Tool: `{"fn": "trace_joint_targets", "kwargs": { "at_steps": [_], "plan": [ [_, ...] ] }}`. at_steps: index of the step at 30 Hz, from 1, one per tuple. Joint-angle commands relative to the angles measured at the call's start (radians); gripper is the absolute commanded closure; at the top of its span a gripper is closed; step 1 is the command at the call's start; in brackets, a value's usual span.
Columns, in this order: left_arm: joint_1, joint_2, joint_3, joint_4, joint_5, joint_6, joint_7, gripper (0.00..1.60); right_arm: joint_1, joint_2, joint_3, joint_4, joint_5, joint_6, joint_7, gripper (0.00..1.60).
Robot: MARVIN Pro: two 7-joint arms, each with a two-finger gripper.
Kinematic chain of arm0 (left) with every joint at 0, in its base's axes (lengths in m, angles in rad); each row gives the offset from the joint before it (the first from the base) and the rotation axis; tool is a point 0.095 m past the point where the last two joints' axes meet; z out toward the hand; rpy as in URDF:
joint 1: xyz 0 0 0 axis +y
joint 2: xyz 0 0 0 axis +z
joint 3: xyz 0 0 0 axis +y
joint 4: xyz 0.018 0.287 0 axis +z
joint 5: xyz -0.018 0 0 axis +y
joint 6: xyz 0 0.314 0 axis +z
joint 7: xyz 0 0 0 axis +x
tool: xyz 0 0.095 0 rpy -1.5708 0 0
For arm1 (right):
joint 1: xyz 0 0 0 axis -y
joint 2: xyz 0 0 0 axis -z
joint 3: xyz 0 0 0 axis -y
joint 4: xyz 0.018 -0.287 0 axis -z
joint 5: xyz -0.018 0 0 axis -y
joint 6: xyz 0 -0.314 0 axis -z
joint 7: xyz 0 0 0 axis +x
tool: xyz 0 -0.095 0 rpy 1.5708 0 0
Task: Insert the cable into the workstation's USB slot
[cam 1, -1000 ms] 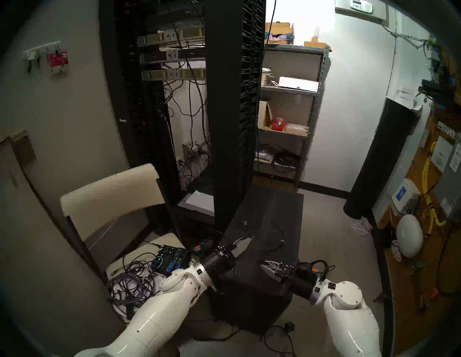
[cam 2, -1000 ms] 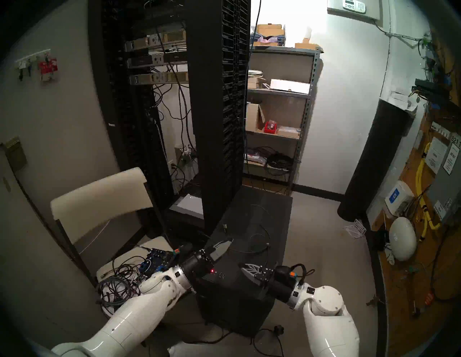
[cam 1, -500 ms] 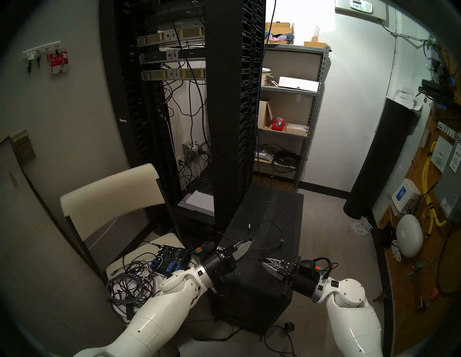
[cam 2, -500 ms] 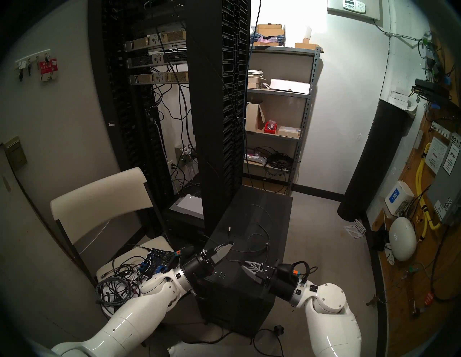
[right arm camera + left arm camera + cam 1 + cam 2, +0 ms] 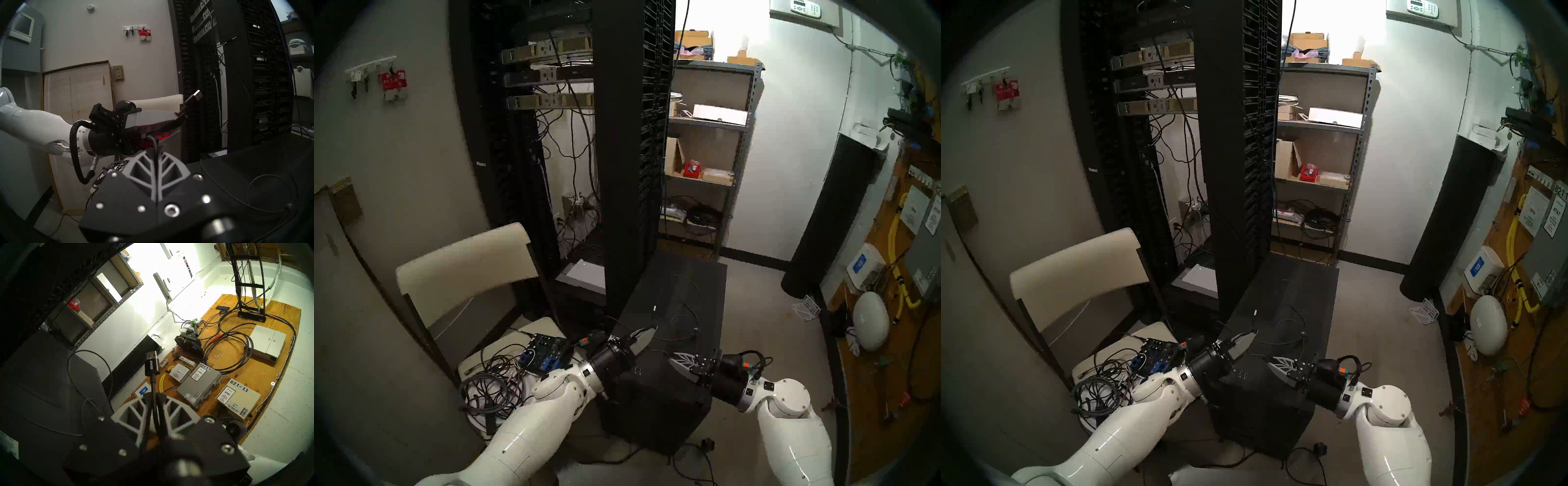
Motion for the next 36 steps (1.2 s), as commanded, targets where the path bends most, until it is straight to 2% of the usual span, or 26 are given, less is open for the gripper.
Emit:
{"fn": "trace_joint_targets", "kwargs": {
  "at_steps": [1,8,11,16,20,21,22,29,30,33,34,36],
  "plan": [
    [-0.011,-0.007,-0.003,-0.008,-0.005,-0.003,-0.001,0.89,0.012,-0.010,0.002,-0.023,0.013,-0.003,0.000,1.60],
    [-0.016,-0.004,-0.001,-0.009,-0.008,0.003,-0.004,0.78,0.014,-0.014,0.005,-0.021,0.010,-0.006,0.002,1.60],
    [-0.016,-0.004,-0.002,-0.008,-0.013,0.005,-0.006,0.78,0.015,-0.015,0.006,-0.019,0.009,-0.007,0.004,1.60],
    [-0.016,-0.002,0.000,-0.009,-0.017,0.013,-0.008,0.46,0.015,-0.016,0.008,-0.020,0.008,-0.008,0.005,1.60],
    [-0.016,0.001,0.001,-0.011,-0.021,0.022,-0.014,0.32,0.015,-0.017,0.009,-0.020,0.008,-0.008,0.006,1.60],
    [-0.015,0.001,0.001,-0.012,-0.021,0.023,-0.014,0.40,0.016,-0.018,0.010,-0.020,0.008,-0.008,0.007,1.60],
    [-0.015,0.001,0.001,-0.013,-0.020,0.024,-0.014,0.56,0.016,-0.018,0.010,-0.019,0.008,-0.008,0.007,1.60],
    [-0.012,0.000,0.000,-0.016,-0.017,0.025,-0.011,0.43,0.015,-0.022,0.015,-0.024,0.009,0.003,0.004,1.60],
    [-0.012,0.000,-0.001,-0.015,-0.017,0.024,-0.011,0.32,0.015,-0.022,0.015,-0.026,0.008,0.007,0.004,1.60],
    [-0.011,0.008,0.004,-0.024,0.004,-0.001,-0.016,0.18,0.013,-0.019,0.019,-0.030,-0.001,0.024,-0.006,1.60],
    [-0.008,0.012,0.002,-0.031,0.004,-0.004,-0.019,0.04,0.015,-0.018,0.020,-0.026,0.000,0.025,-0.005,1.60],
    [-0.004,0.028,0.006,-0.050,0.027,-0.026,-0.021,0.00,0.017,-0.018,0.023,-0.019,0.002,0.031,-0.006,1.60]
  ]
}}
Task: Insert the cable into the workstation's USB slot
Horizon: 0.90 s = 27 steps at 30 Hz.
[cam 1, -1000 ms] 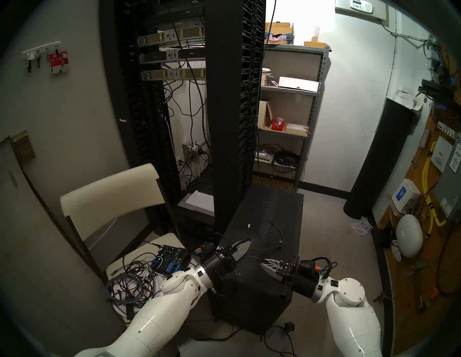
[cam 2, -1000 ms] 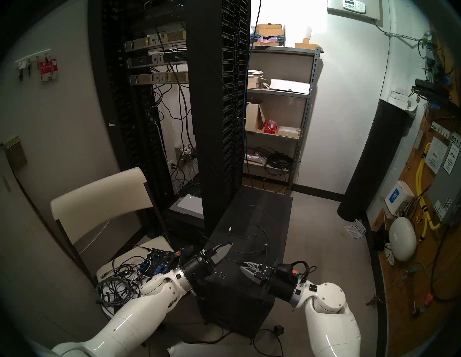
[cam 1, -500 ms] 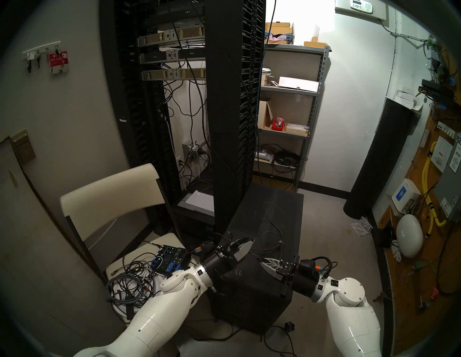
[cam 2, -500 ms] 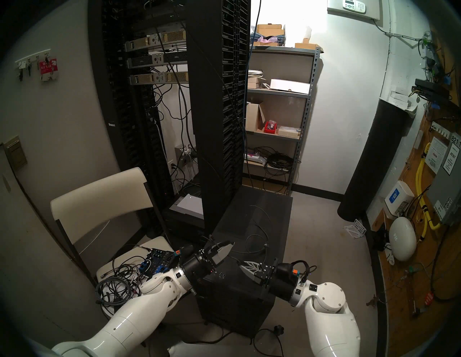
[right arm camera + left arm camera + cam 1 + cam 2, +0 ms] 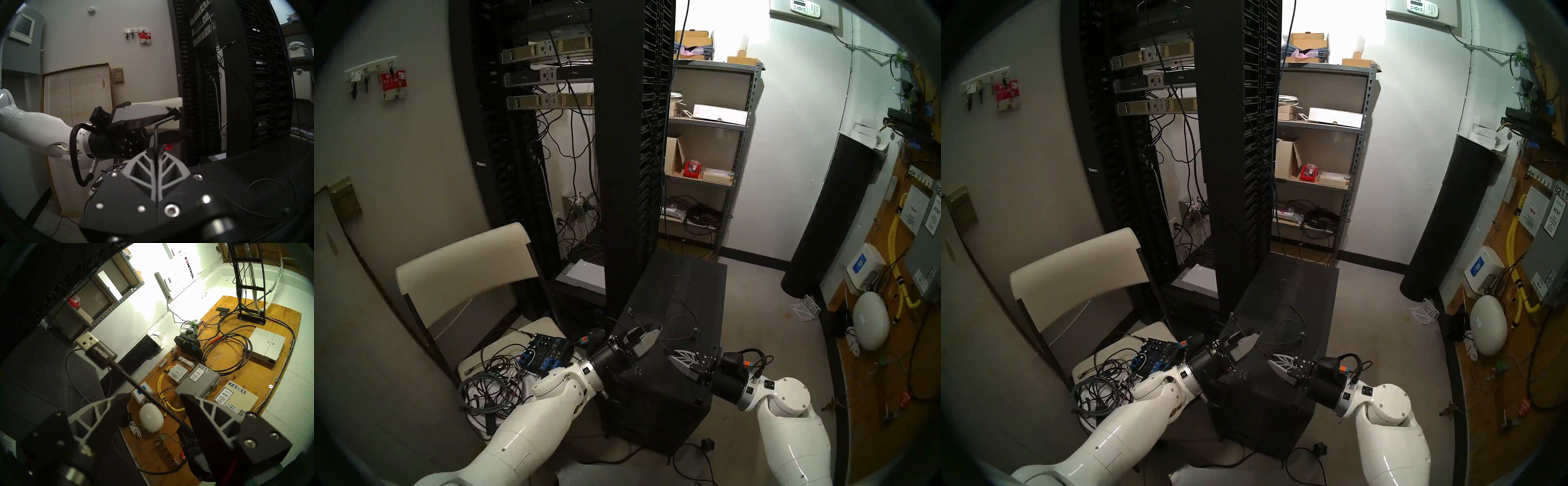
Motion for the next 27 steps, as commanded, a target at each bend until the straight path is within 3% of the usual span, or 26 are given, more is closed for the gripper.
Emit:
{"fn": "trace_joint_targets", "kwargs": {
  "at_steps": [1,11,18,20,26,27],
  "plan": [
    [0.007,0.035,0.004,-0.061,0.051,-0.058,-0.010,0.00,0.012,0.000,0.007,-0.010,0.006,0.023,-0.010,1.60],
    [0.033,0.080,-0.032,-0.079,0.070,-0.077,-0.022,0.00,0.024,0.003,0.023,-0.001,0.019,0.056,-0.007,1.60],
    [0.029,0.132,-0.010,-0.079,0.263,-0.224,-0.016,0.00,0.030,0.000,0.036,-0.002,0.027,0.079,0.000,1.60],
    [0.030,0.130,-0.024,-0.089,0.324,-0.226,-0.007,0.00,0.031,0.000,0.038,-0.004,0.028,0.085,0.003,1.60],
    [0.004,0.126,-0.019,-0.097,0.483,-0.353,0.060,0.00,0.027,-0.005,0.042,-0.015,0.031,0.113,0.016,1.60],
    [-0.001,0.126,-0.021,-0.101,0.508,-0.345,0.066,0.00,0.026,-0.005,0.042,-0.018,0.031,0.115,0.017,1.60]
  ]
}}
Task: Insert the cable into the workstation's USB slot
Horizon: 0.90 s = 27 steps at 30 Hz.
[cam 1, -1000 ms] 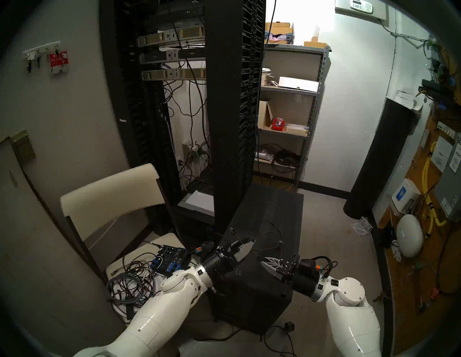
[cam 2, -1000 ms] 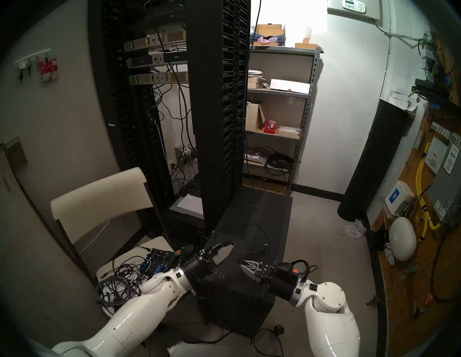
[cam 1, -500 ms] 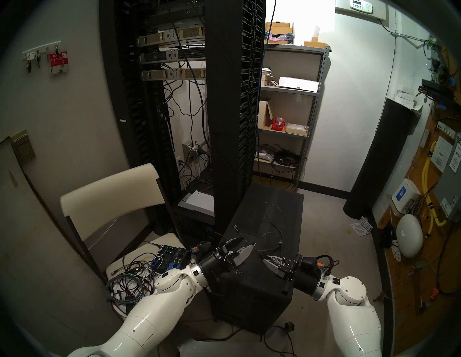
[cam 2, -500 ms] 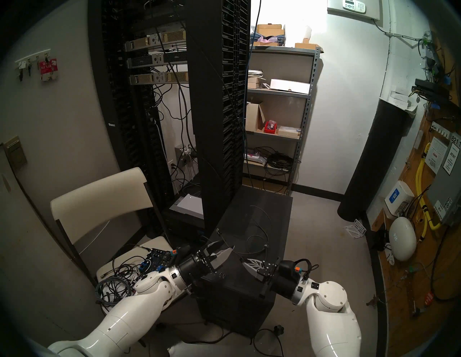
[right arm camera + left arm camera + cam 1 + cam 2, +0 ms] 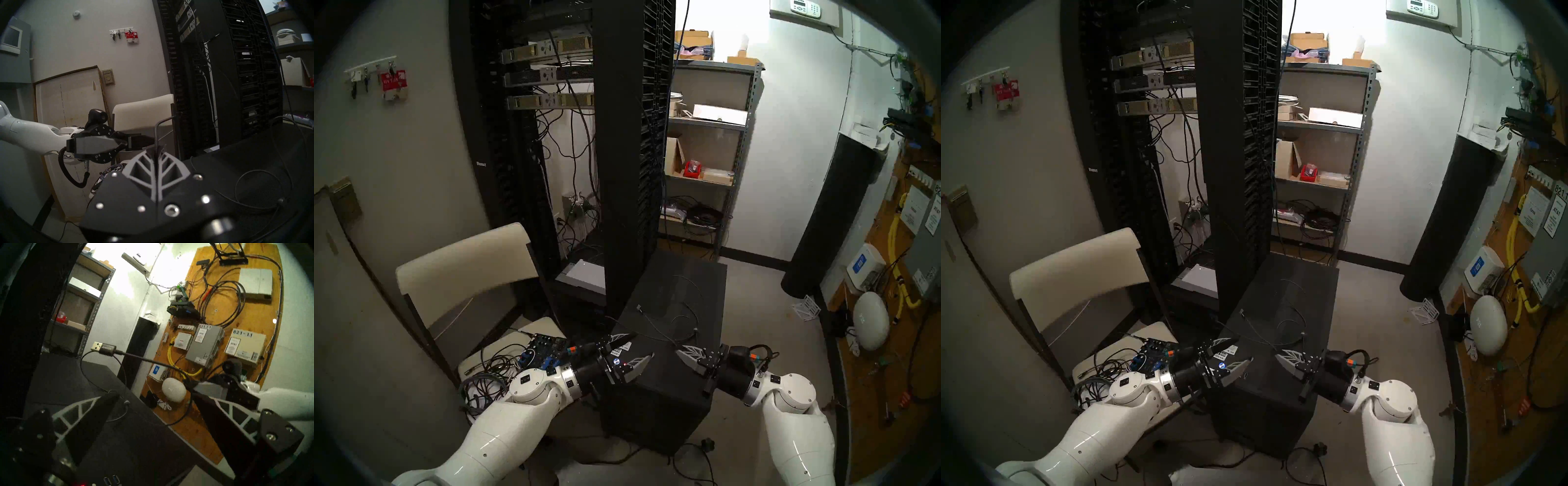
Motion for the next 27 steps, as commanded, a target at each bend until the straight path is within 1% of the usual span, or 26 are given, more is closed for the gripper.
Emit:
{"fn": "trace_joint_targets", "kwargs": {
  "at_steps": [1,3,4,5,7,8,12,13,14,16,18,20,21,22,23,24,25,27],
  "plan": [
    [-0.041,0.000,-0.001,-0.032,0.164,-0.114,0.072,0.00,0.007,-0.005,-0.002,-0.029,0.018,0.021,0.012,1.60],
    [-0.053,0.005,0.008,-0.026,0.229,-0.149,0.101,0.00,0.005,-0.005,-0.001,-0.033,0.017,0.030,0.014,1.60],
    [-0.054,-0.002,0.008,-0.019,0.259,-0.178,0.122,0.00,0.003,-0.005,0.000,-0.036,0.017,0.036,0.017,1.60],
    [-0.058,-0.002,0.007,-0.022,0.291,-0.165,0.140,0.00,0.001,-0.004,0.000,-0.036,0.017,0.040,0.019,1.60],
    [-0.068,-0.003,0.019,-0.004,0.359,-0.226,0.174,0.00,-0.003,-0.006,0.002,-0.038,0.019,0.051,0.023,1.60],
    [-0.069,-0.007,0.019,-0.005,0.392,-0.226,0.197,0.00,-0.004,-0.007,0.003,-0.039,0.019,0.053,0.024,1.60],
    [-0.085,-0.023,0.018,0.030,0.520,-0.294,0.278,0.00,-0.012,-0.008,0.004,-0.040,0.018,0.065,0.031,1.60],
    [-0.087,-0.034,0.007,0.039,0.537,-0.299,0.284,0.00,-0.014,-0.009,0.004,-0.040,0.019,0.069,0.033,1.60],
    [-0.092,-0.037,0.015,0.054,0.576,-0.333,0.322,0.00,-0.016,-0.010,0.005,-0.042,0.019,0.072,0.034,1.60],
    [-0.099,-0.055,0.001,0.072,0.624,-0.351,0.344,0.00,-0.021,-0.011,0.007,-0.045,0.020,0.078,0.037,1.60],
    [-0.108,-0.065,0.000,0.088,0.684,-0.369,0.395,0.00,-0.025,-0.013,0.009,-0.048,0.018,0.082,0.037,1.60],
    [-0.113,-0.077,-0.012,0.099,0.732,-0.386,0.422,0.00,-0.029,-0.019,0.015,-0.049,0.019,0.086,0.031,1.60],
    [-0.112,-0.079,-0.004,0.103,0.773,-0.400,0.487,0.01,-0.030,-0.020,0.017,-0.049,0.021,0.092,0.031,1.60],
    [-0.113,-0.091,-0.026,0.111,0.792,-0.408,0.464,0.03,-0.030,-0.020,0.018,-0.050,0.019,0.095,0.032,1.60],
    [-0.112,-0.098,-0.031,0.115,0.816,-0.416,0.486,0.05,-0.031,-0.021,0.019,-0.052,0.019,0.103,0.030,1.60],
    [-0.112,-0.098,-0.031,0.115,0.816,-0.416,0.486,0.05,-0.031,-0.021,0.019,-0.052,0.019,0.103,0.030,1.60],
    [-0.109,-0.107,-0.041,0.120,0.859,-0.433,0.522,0.08,-0.030,-0.021,0.021,-0.049,0.018,0.117,0.028,1.60],
    [-0.104,-0.118,-0.054,0.121,0.897,-0.452,0.557,0.11,-0.030,-0.022,0.021,-0.046,0.014,0.122,0.027,1.60]
  ]
}}
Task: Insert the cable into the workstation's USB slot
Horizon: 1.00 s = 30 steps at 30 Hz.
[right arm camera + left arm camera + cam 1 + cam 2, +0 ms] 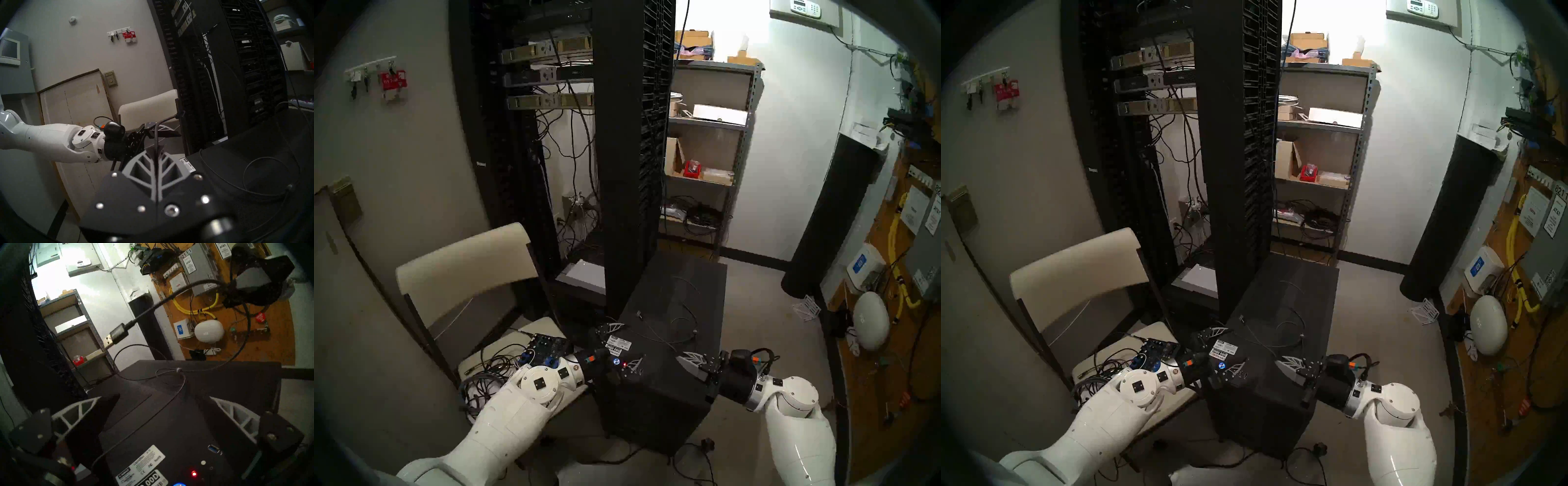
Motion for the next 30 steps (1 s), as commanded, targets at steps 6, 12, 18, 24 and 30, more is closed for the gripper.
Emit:
{"fn": "trace_joint_targets", "kwargs": {
  "at_steps": [6,12,18,24,30],
  "plan": [
    [-0.003,-0.071,-0.052,-0.026,0.219,-0.109,0.189,0.14,0.010,-0.014,-0.004,-0.011,0.000,0.038,-0.012,1.60],
    [0.004,-0.082,-0.045,-0.016,0.361,-0.139,0.305,0.16,0.019,-0.017,-0.015,-0.001,-0.007,0.058,-0.019,1.60],
    [0.013,-0.091,-0.038,-0.006,0.439,-0.157,0.385,0.24,0.035,-0.021,-0.029,0.020,-0.015,0.062,-0.032,1.60],
    [0.017,-0.094,-0.036,-0.004,0.485,-0.162,0.426,0.28,0.041,-0.017,-0.039,0.022,-0.016,0.070,-0.029,1.60],
    [0.009,-0.097,-0.040,0.005,0.513,-0.164,0.457,0.17,0.033,-0.014,-0.040,0.017,-0.015,0.076,-0.022,1.60]
  ]
}}
